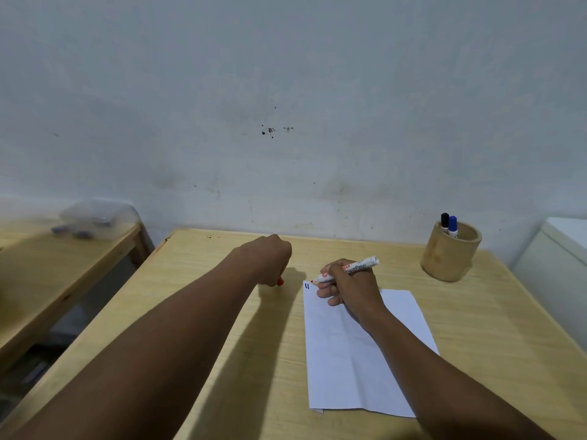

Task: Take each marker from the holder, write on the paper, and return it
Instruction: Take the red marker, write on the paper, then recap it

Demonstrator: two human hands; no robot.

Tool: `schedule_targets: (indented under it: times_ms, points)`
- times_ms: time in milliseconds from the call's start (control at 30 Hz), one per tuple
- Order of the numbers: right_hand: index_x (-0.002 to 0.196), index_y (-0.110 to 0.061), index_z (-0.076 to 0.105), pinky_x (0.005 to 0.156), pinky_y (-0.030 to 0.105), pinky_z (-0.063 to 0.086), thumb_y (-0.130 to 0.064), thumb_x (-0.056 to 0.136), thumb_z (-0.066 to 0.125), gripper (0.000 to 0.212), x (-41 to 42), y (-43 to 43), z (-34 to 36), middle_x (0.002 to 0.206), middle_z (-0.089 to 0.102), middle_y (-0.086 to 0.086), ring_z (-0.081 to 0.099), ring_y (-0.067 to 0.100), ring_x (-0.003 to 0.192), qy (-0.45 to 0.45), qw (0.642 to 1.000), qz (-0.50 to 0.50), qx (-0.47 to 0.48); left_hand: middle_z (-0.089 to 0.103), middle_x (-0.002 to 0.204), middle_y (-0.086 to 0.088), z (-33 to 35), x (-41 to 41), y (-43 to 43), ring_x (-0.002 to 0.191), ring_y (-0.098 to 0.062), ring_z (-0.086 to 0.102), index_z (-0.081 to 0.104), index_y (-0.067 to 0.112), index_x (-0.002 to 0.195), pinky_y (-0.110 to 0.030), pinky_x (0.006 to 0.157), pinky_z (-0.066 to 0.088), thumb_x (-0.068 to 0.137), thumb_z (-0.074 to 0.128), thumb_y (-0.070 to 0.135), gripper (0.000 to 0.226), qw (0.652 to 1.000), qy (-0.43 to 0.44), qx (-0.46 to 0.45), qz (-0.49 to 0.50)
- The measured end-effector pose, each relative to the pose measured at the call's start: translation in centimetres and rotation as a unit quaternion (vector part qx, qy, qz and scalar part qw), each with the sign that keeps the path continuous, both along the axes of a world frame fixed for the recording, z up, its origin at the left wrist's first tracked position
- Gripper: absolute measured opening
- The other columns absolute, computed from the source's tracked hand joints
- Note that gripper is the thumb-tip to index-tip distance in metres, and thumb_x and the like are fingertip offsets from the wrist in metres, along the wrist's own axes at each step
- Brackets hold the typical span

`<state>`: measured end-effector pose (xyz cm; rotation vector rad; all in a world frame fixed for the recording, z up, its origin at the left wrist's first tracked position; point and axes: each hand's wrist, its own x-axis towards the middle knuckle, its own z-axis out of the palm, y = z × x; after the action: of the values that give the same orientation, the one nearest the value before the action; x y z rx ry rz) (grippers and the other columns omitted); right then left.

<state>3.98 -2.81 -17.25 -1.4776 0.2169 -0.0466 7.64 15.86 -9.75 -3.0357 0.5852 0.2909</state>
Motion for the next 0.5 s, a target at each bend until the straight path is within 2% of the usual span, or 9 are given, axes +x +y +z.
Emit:
schedule_targets:
  times_ms: [67, 133, 267, 367, 500]
  points:
    - [0.08, -0.002, 0.069, 0.045, 0.024, 0.037, -0.005, 0.089, 0.054, 0.018, 0.0, 0.0, -0.1, 0.065, 0.066, 0.017, 0.057, 0.028, 0.05, 0.001, 1.0, -0.002, -0.002, 0.069, 0.109, -0.013, -0.1, -0.2, -0.2, 0.082, -0.029, 0.061, 0.072, 0.007, 0.101, -0.037, 0.071, 0.054, 0.086, 0.077, 0.012, 0.016, 1.0, -0.007, 0.017, -0.002]
    - [0.079, -0.002, 0.069, 0.045, 0.024, 0.037, -0.005, 0.088, 0.054, 0.018, 0.0, 0.0, -0.1, 0.065, 0.066, 0.016, 0.057, 0.027, 0.049, 0.001, 1.0, -0.003, -0.003, 0.069, 0.11, -0.013, -0.2, -0.3, -0.4, 0.089, -0.031, 0.066, 0.072, 0.008, 0.102, -0.036, 0.07, 0.053, 0.085, 0.078, 0.012, 0.018, 1.0, -0.003, 0.025, -0.003]
    - [0.077, -0.003, 0.068, 0.045, 0.024, 0.036, -0.004, 0.087, 0.054, 0.017, 0.0, 0.0, -0.1, 0.065, 0.064, 0.017, 0.056, 0.028, 0.051, 0.002, 1.0, 0.0, 0.002, 0.065, 0.117, -0.009, -0.6, -0.2, -0.5, 0.1, -0.031, 0.068, 0.072, 0.013, 0.11, -0.039, 0.082, 0.059, 0.084, 0.075, 0.012, 0.026, 1.0, 0.017, 0.001, 0.007]
    - [0.075, -0.004, 0.068, 0.045, 0.024, 0.037, -0.002, 0.084, 0.059, 0.013, 0.1, -0.1, -0.1, 0.065, 0.066, 0.019, 0.057, 0.028, 0.05, 0.002, 1.0, 0.0, 0.003, 0.055, 0.112, -0.001, -1.0, -0.1, -0.2, 0.101, -0.026, 0.062, 0.068, 0.022, 0.123, -0.04, 0.087, 0.057, 0.082, 0.072, 0.028, 0.042, 0.998, 0.046, -0.034, 0.034]
    - [0.073, -0.003, 0.068, 0.045, 0.025, 0.04, -0.001, 0.082, 0.063, 0.01, 0.1, -0.1, -0.2, 0.065, 0.07, 0.019, 0.06, 0.028, 0.049, 0.0, 1.0, 0.0, -0.009, 0.064, 0.118, 0.002, -1.8, 0.1, 0.2, 0.106, -0.022, 0.061, 0.07, 0.025, 0.117, -0.04, 0.093, 0.056, 0.076, 0.076, 0.048, 0.048, 0.991, 0.091, -0.079, 0.057]
